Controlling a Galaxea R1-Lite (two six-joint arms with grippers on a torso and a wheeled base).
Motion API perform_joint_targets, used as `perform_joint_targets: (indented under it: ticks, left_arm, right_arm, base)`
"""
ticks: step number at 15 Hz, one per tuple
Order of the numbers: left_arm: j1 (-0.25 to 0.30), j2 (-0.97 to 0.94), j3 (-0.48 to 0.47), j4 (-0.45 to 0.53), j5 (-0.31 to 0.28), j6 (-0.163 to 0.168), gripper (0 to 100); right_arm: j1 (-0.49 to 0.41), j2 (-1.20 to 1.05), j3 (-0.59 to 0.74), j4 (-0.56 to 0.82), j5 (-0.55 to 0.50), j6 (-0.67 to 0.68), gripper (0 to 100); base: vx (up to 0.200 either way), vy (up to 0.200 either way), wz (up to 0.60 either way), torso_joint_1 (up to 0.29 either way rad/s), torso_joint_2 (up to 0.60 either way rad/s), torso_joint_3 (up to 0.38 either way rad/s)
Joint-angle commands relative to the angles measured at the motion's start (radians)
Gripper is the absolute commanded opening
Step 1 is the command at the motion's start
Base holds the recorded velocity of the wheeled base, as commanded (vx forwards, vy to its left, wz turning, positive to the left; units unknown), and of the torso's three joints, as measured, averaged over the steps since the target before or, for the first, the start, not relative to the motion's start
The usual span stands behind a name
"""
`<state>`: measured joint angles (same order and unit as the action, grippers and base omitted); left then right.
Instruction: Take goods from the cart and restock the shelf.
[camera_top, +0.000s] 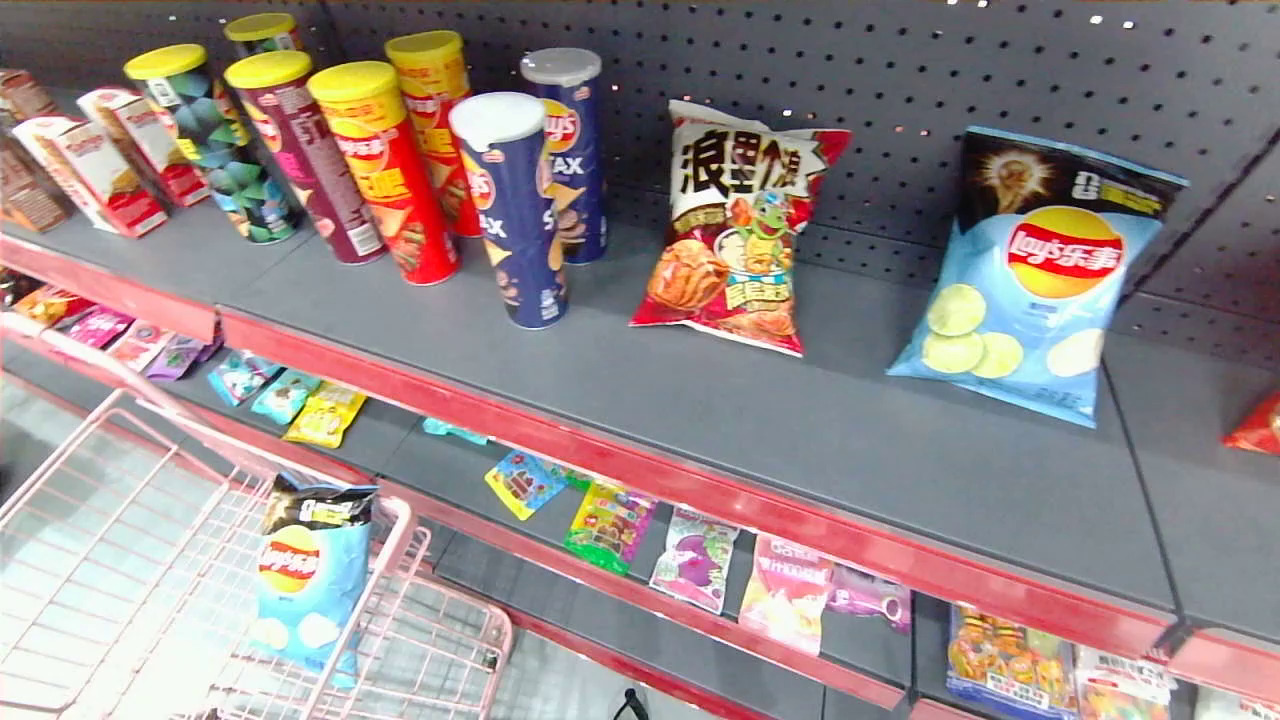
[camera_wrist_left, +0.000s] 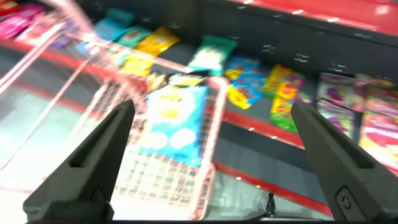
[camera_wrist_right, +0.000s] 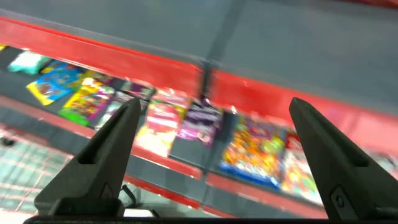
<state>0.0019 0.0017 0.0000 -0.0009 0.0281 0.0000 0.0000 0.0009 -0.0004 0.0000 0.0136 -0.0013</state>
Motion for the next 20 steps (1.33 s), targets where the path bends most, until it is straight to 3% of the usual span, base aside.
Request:
perform_joint_targets:
  ticks: [1, 13, 14, 15, 16, 17, 18, 19, 20]
  left_arm:
    - [0.001, 0.001, 0.000, -0.001, 0.001, 0.000, 100]
    - [0.001, 0.001, -0.002, -0.001, -0.002, -0.005, 100]
    - [0.001, 0.001, 0.000, -0.002, -0.004, 0.006, 100]
    - [-0.008, 0.047, -0.121, -0.021, -0.013, 0.026, 100]
    - [-0.031, 0.207, -0.304, -0.002, -0.014, 0.005, 100]
    - [-0.043, 0.348, -0.465, 0.013, -0.014, -0.037, 100]
    - [-0.039, 0.610, -0.848, 0.058, 0.013, -0.074, 100]
    - [-0.039, 0.610, -0.848, 0.058, 0.013, -0.074, 100]
    - [0.053, 0.745, -0.917, 0.205, 0.156, -0.072, 100]
  right_arm:
    - [0.000, 0.001, 0.000, 0.000, 0.000, 0.000, 100]
    - [0.000, 0.001, 0.000, 0.000, -0.001, 0.004, 100]
    - [0.000, 0.001, 0.000, 0.000, -0.001, 0.004, 100]
    - [0.000, 0.001, 0.000, 0.000, -0.001, 0.004, 100]
    - [0.000, 0.001, 0.000, 0.000, -0.001, 0.004, 100]
    - [0.000, 0.001, 0.000, 0.000, -0.001, 0.004, 100]
    - [0.000, 0.001, 0.000, 0.000, -0.001, 0.004, 100]
    - [0.000, 0.001, 0.000, 0.000, -0.001, 0.004, 100]
    - [0.000, 0.001, 0.000, 0.000, -0.001, 0.004, 100]
  base:
    - [0.000, 0.000, 0.00, 0.000, 0.00, 0.000]
    - [0.000, 0.000, 0.00, 0.000, 0.00, 0.000]
    - [0.000, 0.000, 0.00, 0.000, 0.00, 0.000]
    - [0.000, 0.000, 0.00, 0.000, 0.00, 0.000]
    - [0.000, 0.000, 0.00, 0.000, 0.00, 0.000]
    - [0.000, 0.000, 0.00, 0.000, 0.00, 0.000]
    - [0.000, 0.000, 0.00, 0.000, 0.00, 0.000]
    - [0.000, 0.000, 0.00, 0.000, 0.00, 0.000]
    - [0.000, 0.000, 0.00, 0.000, 0.00, 0.000]
